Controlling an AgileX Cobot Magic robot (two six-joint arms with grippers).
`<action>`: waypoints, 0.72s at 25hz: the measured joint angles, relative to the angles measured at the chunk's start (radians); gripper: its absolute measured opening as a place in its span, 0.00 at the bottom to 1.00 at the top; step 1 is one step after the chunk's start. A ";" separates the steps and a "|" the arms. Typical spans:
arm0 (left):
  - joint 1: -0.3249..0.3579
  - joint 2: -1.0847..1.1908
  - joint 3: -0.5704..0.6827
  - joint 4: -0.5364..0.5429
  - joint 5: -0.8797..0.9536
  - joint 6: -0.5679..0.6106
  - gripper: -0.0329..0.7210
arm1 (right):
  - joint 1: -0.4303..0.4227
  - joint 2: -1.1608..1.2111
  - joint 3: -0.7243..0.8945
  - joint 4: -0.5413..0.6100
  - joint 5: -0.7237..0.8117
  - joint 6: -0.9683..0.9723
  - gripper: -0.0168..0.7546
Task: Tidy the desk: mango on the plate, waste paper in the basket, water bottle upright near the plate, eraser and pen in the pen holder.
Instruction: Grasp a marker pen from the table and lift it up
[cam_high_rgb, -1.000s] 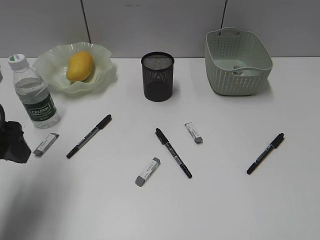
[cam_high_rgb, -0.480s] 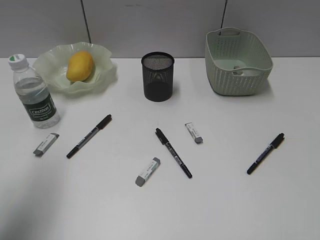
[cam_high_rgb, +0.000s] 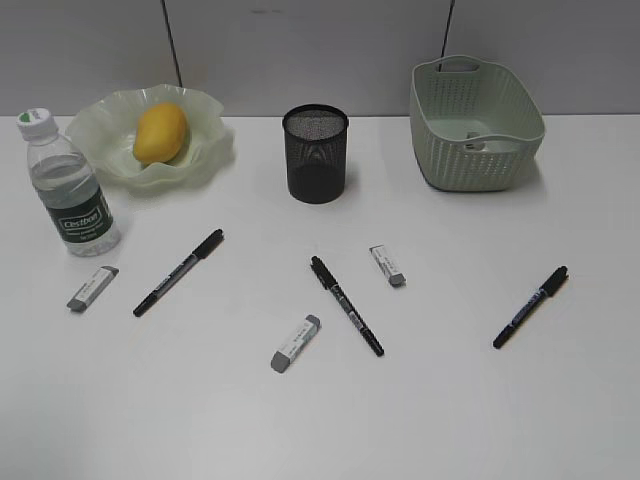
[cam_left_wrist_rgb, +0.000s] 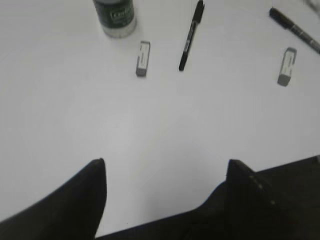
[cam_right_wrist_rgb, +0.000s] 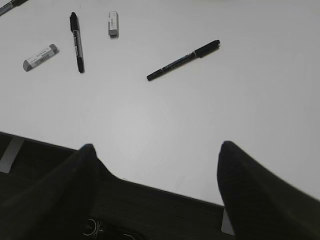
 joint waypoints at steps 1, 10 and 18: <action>0.000 -0.057 0.007 0.001 0.000 0.000 0.79 | 0.000 0.000 0.000 0.000 -0.001 0.000 0.78; 0.000 -0.346 0.032 0.011 -0.029 0.001 0.77 | 0.000 0.044 0.000 -0.009 -0.006 0.014 0.78; 0.000 -0.349 0.059 0.012 -0.036 0.001 0.74 | 0.000 0.323 -0.028 -0.068 -0.052 0.144 0.78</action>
